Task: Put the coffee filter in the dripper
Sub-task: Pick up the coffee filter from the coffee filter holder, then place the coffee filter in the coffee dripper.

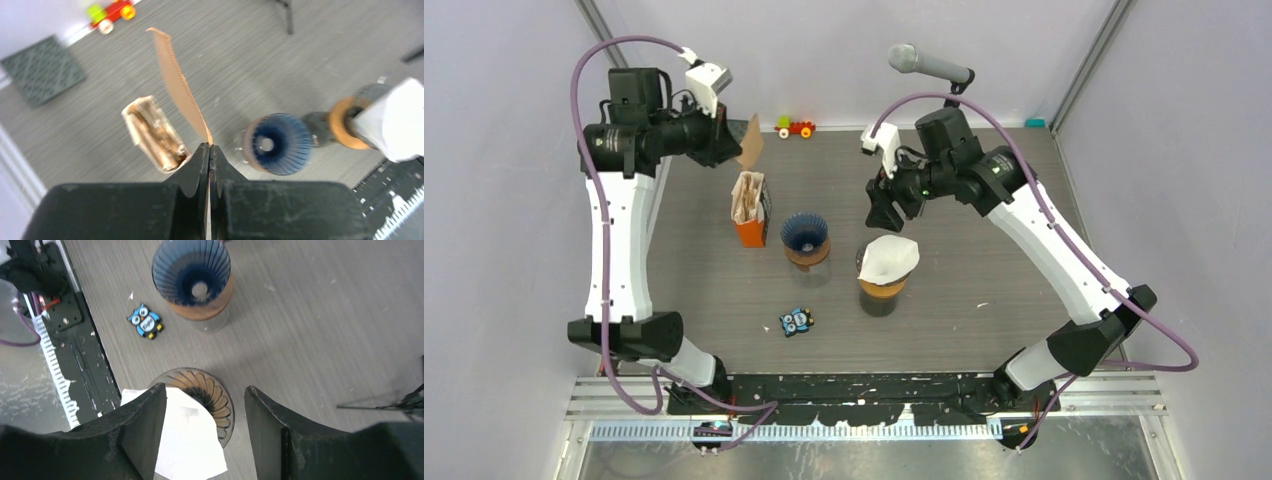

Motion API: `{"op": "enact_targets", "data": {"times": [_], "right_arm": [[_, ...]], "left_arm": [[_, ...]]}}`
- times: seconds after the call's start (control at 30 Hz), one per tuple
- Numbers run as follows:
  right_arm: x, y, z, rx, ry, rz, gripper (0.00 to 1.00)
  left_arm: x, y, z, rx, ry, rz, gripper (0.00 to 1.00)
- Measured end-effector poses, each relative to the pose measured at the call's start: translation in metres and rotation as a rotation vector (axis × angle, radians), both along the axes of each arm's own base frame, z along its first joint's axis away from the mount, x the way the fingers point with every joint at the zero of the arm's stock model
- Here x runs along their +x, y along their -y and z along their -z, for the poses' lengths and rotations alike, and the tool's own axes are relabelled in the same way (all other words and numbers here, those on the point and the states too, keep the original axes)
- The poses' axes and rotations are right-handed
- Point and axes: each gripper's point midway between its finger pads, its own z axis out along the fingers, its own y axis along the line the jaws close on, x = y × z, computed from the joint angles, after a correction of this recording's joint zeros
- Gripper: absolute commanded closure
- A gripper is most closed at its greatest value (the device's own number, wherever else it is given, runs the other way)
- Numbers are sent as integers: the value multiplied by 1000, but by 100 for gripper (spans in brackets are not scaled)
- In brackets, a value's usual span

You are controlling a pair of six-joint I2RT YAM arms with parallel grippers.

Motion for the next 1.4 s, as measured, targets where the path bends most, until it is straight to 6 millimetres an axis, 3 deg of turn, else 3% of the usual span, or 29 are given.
{"op": "enact_targets", "data": {"times": [0.1, 0.3, 0.47, 0.63, 0.83, 1.13, 1.23, 1.4], "right_arm": [[3, -3, -31, 51, 55, 7, 27], [1, -5, -65, 114, 106, 4, 22], [-18, 0, -79, 156, 116, -35, 22], [-51, 12, -95, 193, 168, -127, 22], [-75, 15, -95, 208, 174, -239, 23], [-75, 2, -67, 183, 70, -335, 31], [-75, -3, -60, 179, 38, -352, 41], [-79, -6, -59, 198, 8, -374, 76]], "left_arm": [[-30, 38, -23, -54, 51, 148, 100], [-96, 101, -37, -126, 61, 434, 100], [-149, 134, -37, -165, 43, 631, 100], [-181, 152, -35, -201, 14, 761, 100], [-198, 165, -22, -207, -37, 846, 100], [-206, 169, -11, -202, -61, 900, 100], [-207, 171, -8, -200, -74, 911, 100], [-206, 173, -2, -192, -87, 921, 100]]}}
